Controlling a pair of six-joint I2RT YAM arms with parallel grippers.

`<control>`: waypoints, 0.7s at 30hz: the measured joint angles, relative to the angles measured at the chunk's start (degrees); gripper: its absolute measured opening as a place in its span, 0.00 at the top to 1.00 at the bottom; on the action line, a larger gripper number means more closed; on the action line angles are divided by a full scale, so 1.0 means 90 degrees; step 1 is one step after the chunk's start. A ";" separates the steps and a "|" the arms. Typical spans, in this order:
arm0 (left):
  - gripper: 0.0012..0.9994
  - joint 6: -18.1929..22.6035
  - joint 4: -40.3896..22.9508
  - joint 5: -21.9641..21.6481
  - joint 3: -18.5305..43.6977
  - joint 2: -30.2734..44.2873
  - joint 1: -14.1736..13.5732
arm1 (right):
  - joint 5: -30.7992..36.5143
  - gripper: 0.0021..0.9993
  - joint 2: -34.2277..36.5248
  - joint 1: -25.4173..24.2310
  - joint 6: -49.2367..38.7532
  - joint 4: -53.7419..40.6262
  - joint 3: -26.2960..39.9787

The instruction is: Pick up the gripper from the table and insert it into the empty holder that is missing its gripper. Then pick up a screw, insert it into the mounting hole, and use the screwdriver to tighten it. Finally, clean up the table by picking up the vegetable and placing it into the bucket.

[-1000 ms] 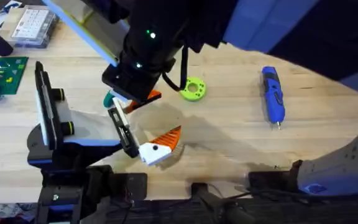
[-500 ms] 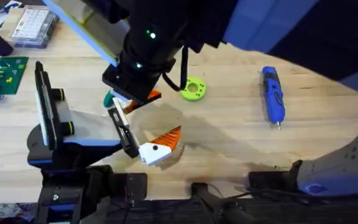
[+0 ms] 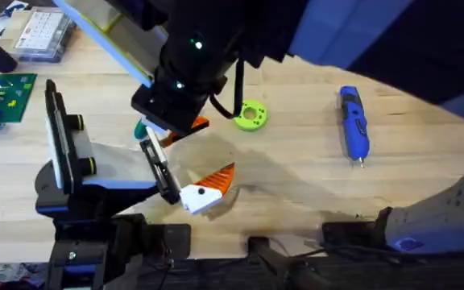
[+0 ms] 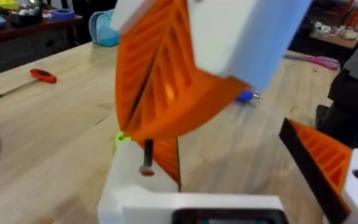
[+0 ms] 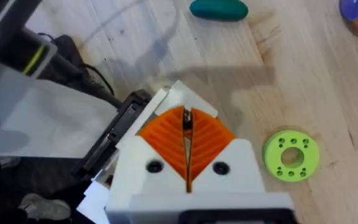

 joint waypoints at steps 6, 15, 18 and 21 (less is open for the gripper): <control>0.01 0.0000 0.0000 0.0000 0.0000 -0.0001 0.0000 | 0.0000 0.99 0.0000 0.0000 0.0000 -0.0002 0.0000; 0.01 0.0000 0.0000 0.0000 0.0000 -0.0001 0.0000 | 0.0000 0.99 0.0000 0.0000 0.0000 -0.0021 -0.0035; 0.01 0.0000 0.0000 0.0000 0.0000 0.0001 0.0000 | 0.0000 0.99 0.0000 0.0000 0.0000 -0.0022 -0.0040; 0.01 0.0000 0.0000 0.0000 0.0000 0.0000 0.0000 | 0.0000 0.99 -0.0001 0.0000 0.0000 -0.0024 -0.0055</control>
